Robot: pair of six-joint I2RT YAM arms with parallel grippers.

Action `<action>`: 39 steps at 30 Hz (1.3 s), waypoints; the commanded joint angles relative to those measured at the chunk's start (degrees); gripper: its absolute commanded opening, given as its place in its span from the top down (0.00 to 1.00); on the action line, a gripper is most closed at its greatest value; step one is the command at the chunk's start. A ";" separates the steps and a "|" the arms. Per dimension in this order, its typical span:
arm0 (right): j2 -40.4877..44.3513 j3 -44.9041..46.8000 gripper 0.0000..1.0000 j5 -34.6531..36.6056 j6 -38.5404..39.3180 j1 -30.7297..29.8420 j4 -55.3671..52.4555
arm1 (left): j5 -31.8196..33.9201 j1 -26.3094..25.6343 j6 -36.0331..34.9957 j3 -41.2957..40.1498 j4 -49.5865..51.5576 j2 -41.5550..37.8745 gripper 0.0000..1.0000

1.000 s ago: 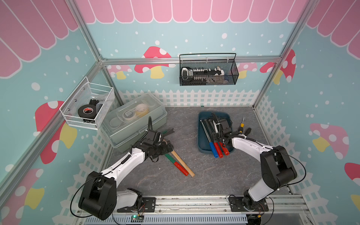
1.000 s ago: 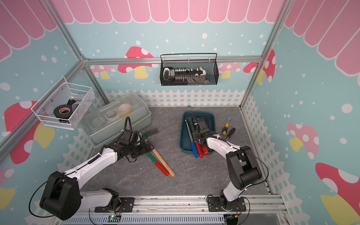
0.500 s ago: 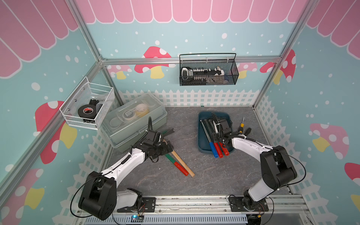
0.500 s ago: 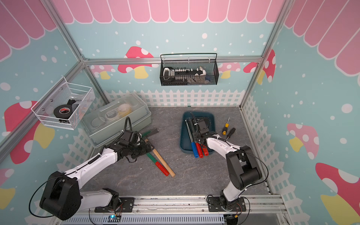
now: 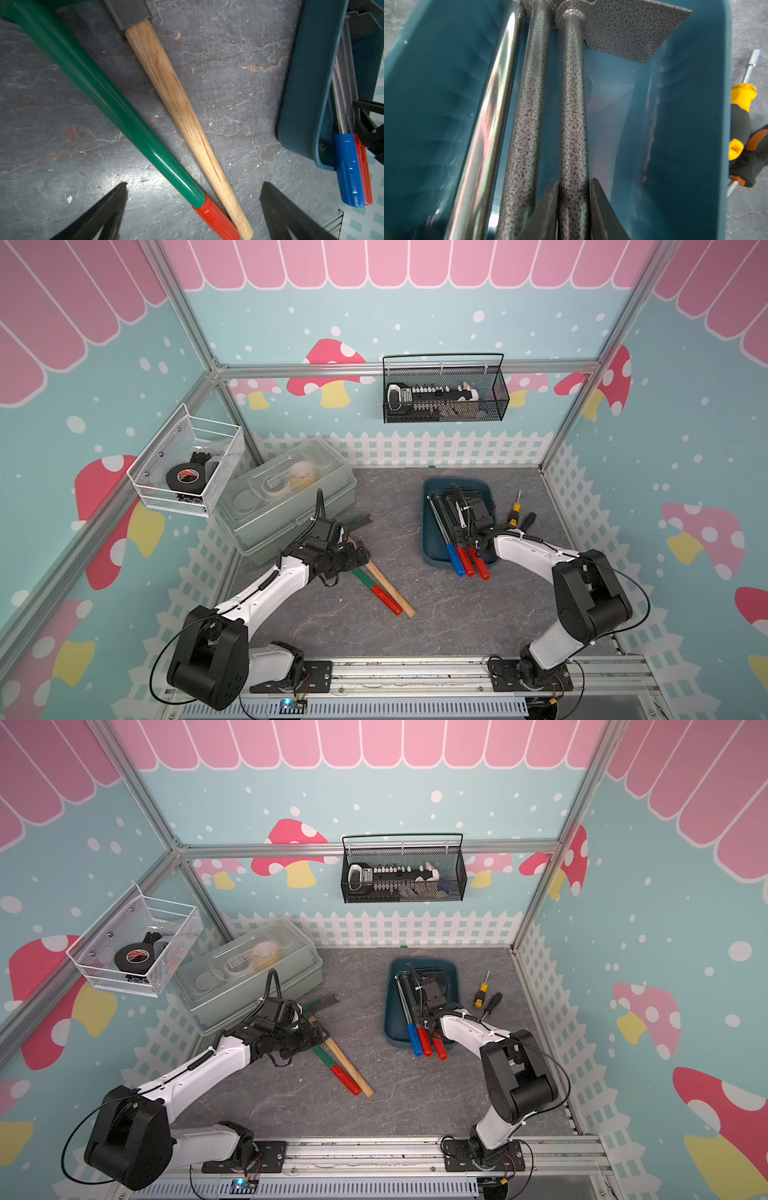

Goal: Put the small hoe into the storage box
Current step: Place the hoe in the storage box.

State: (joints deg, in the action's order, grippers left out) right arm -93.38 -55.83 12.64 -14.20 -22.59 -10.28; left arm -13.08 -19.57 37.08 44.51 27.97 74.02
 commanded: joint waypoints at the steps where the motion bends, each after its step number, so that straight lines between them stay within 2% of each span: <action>1: -0.71 0.13 0.71 0.80 -0.48 0.09 0.88 | -0.45 0.05 -0.56 0.14 -0.28 -0.26 0.01; 8: 0.26 -1.06 0.68 2.18 0.17 0.09 -0.57 | 0.67 0.13 -1.48 -0.39 -0.15 -0.70 0.01; 12: 1.72 -1.99 0.62 3.94 0.62 0.09 -2.03 | 1.39 0.14 -1.57 -0.21 0.23 -1.16 0.01; 20: 7.16 -3.22 0.44 5.24 2.12 0.09 -4.88 | 2.44 0.11 -0.92 0.20 0.36 -1.44 0.01; 24: 9.63 -2.97 0.29 5.15 2.70 0.02 -5.43 | 2.87 0.15 -0.87 0.40 0.42 -1.54 0.01; 27: 11.33 -2.61 0.25 4.46 2.87 -0.10 -5.50 | 3.23 0.13 -0.87 0.53 0.49 -1.87 0.01; 29: 12.60 -1.97 0.18 3.88 2.89 -0.33 -5.21 | 3.56 0.15 -0.79 0.58 0.69 -2.11 0.01; 31: 13.85 -1.54 0.06 3.77 3.03 -0.85 -5.19 | 3.60 0.14 -0.63 0.49 0.70 -2.29 0.01; 33: 15.50 -0.64 0.02 3.85 3.44 -1.47 -4.45 | 3.67 0.15 -0.44 0.29 0.66 -2.47 0.01; 39: 19.24 -0.17 0.01 2.17 2.70 -3.82 -4.50 | 4.30 0.15 -0.34 -0.04 0.69 -3.13 0.01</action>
State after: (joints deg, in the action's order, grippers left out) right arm -75.57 -56.34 15.94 -11.60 -25.30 -14.98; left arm -10.04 -19.57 36.69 44.51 28.03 72.14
